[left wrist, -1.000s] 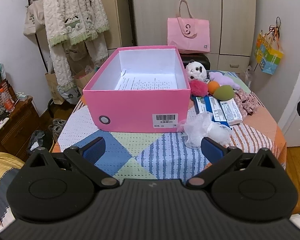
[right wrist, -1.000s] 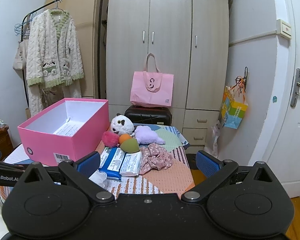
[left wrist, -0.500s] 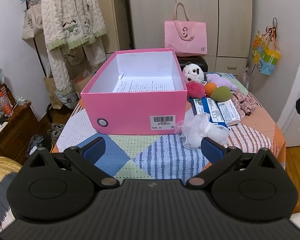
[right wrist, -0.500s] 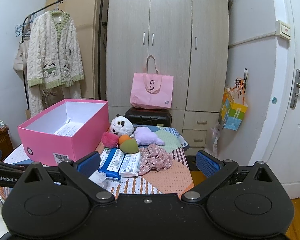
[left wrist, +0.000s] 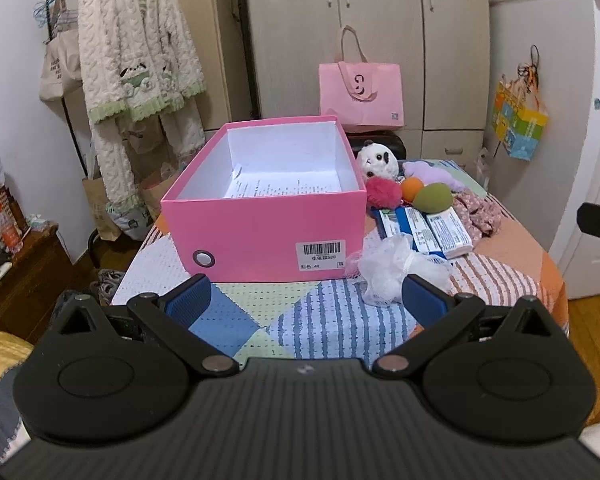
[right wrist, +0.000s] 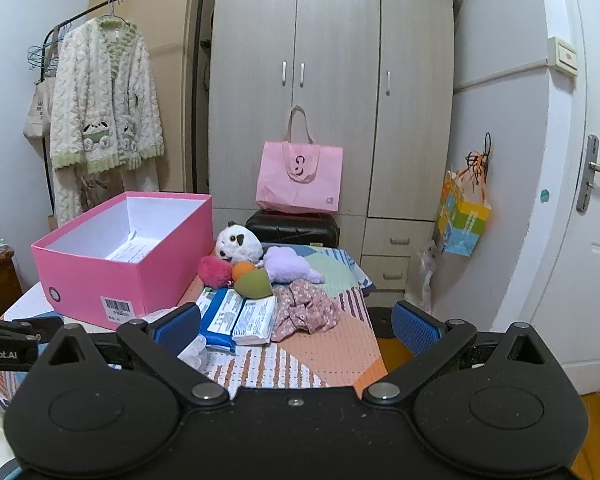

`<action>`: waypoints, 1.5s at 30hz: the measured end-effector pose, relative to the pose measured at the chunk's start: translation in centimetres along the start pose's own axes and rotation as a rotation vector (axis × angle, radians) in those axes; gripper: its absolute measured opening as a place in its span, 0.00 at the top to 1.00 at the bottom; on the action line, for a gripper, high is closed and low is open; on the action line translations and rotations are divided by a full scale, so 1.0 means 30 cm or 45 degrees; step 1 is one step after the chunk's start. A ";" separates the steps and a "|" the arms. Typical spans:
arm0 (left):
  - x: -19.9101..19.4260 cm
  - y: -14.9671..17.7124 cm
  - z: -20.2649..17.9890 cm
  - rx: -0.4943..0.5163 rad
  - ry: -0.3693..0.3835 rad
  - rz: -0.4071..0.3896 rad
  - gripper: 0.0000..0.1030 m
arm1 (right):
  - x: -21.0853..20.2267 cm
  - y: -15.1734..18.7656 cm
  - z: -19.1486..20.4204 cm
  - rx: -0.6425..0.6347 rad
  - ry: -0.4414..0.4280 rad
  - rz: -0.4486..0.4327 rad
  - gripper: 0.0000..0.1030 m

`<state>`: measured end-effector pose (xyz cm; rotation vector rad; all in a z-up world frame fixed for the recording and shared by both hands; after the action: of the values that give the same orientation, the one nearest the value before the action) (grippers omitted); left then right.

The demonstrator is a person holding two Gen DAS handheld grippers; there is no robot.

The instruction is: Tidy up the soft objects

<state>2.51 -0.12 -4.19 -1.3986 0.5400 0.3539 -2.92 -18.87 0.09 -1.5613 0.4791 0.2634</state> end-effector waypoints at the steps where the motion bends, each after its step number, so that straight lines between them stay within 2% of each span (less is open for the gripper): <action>1: 0.000 0.002 -0.003 0.009 -0.001 0.004 0.00 | 0.001 0.003 -0.001 0.003 0.001 0.009 0.00; 8: 0.008 0.014 -0.014 0.032 0.006 0.030 0.00 | 0.012 0.027 -0.022 0.046 0.003 0.062 0.00; 20: 0.072 0.009 -0.054 0.040 0.054 0.036 0.00 | 0.056 0.008 -0.041 0.014 -0.010 0.062 0.00; 22: 0.089 0.012 -0.069 0.024 0.089 0.012 0.00 | 0.088 0.004 -0.044 0.012 -0.004 0.085 0.00; 26: 0.115 0.007 -0.098 -0.038 0.220 -0.057 0.00 | 0.154 0.009 -0.054 0.030 -0.012 0.126 0.00; 31: 0.189 0.010 -0.135 -0.032 0.282 -0.032 0.00 | 0.257 0.034 -0.067 0.072 -0.068 0.174 0.00; 35: 0.249 0.022 -0.154 -0.021 0.295 -0.046 0.01 | 0.332 0.049 -0.074 0.075 -0.114 0.152 0.00; 40: 0.325 0.047 -0.169 0.002 0.284 -0.024 0.02 | 0.406 0.058 -0.123 0.136 -0.195 -0.001 0.00; 45: 0.379 0.073 -0.187 0.059 0.279 -0.018 0.03 | 0.513 0.060 -0.160 0.154 -0.219 0.005 0.00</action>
<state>9.94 -6.24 -12.74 -1.4036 0.7125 0.1761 9.22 -25.71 -8.19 -1.4062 0.3573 0.3618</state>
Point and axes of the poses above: each gripper's, at about its wrist camera, not at the fingertips, and x roughly the way its jaws point, z to its left, y to its underside, the point moved 5 cm from there along x, roughly the way its jaws point, and after that the axes turned 2 degrees about z, right-handed, at the moved point
